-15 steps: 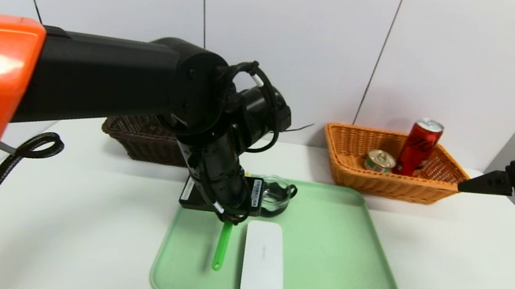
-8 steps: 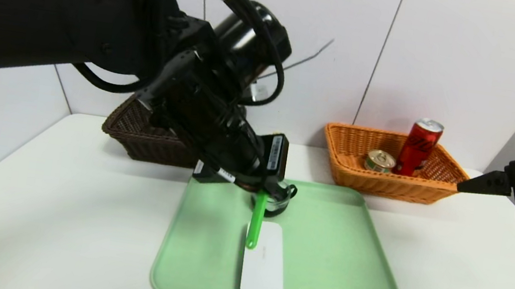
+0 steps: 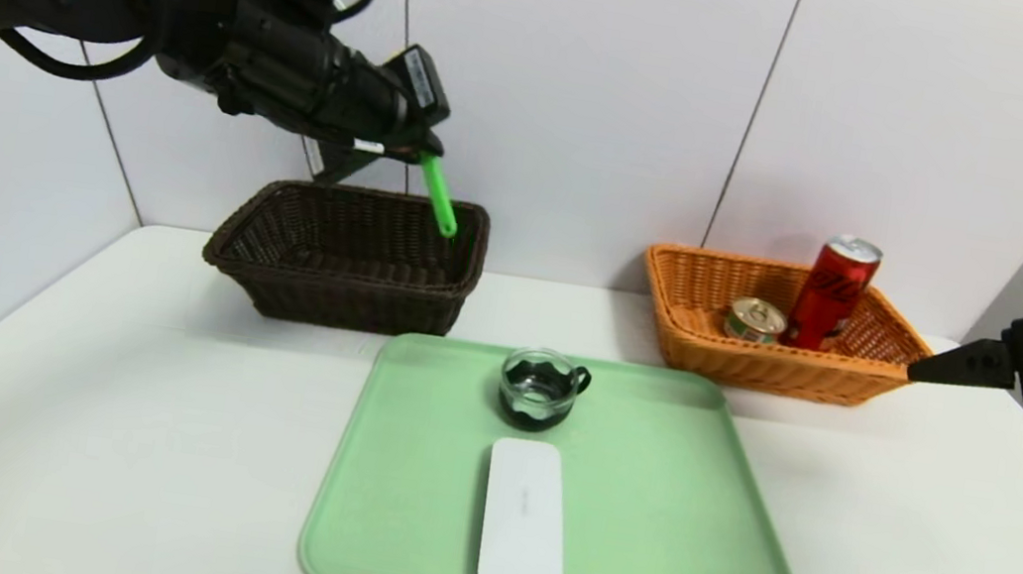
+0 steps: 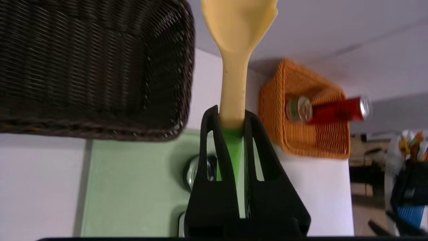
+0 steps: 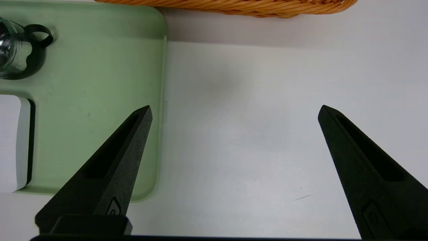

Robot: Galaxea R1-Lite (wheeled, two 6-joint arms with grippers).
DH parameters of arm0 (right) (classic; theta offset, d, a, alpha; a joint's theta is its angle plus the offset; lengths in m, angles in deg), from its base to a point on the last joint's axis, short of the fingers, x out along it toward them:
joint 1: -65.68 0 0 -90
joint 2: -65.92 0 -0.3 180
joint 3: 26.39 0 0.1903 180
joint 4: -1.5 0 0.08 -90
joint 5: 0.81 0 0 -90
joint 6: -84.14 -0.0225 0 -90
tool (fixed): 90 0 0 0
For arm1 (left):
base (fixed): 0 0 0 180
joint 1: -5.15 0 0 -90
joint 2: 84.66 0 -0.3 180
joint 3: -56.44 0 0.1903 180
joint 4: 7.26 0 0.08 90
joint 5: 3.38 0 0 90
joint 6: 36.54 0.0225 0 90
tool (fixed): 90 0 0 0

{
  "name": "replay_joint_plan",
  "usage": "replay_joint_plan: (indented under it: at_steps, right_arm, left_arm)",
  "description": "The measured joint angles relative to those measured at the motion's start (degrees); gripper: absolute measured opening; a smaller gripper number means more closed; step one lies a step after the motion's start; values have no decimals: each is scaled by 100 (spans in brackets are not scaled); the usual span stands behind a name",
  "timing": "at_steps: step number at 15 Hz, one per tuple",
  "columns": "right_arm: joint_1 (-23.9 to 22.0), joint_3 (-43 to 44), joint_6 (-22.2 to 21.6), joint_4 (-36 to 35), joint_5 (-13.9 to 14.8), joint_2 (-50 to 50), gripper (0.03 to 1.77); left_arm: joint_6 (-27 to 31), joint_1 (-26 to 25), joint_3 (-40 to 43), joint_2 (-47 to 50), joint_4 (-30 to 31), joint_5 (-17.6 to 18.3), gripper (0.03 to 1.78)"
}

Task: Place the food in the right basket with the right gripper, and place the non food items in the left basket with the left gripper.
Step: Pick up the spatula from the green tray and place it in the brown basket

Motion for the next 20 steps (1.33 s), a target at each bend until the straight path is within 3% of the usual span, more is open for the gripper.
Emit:
replay_joint_plan:
  at_steps: [5, 10, 20]
  right_arm:
    - [11, 7, 2, -27, 9, 17, 171]
    - [9, -9, -5, -13, 0, 0, 171]
    - [9, -54, -24, -16, 105, -24, 171]
  left_arm:
    - [-813, -730, 0, -419, 127, 13, 12]
    - [-1546, -1033, -4, -965, 262, 11, 12]
    - [-1694, -1384, -37, -1764, 533, 5, 12]
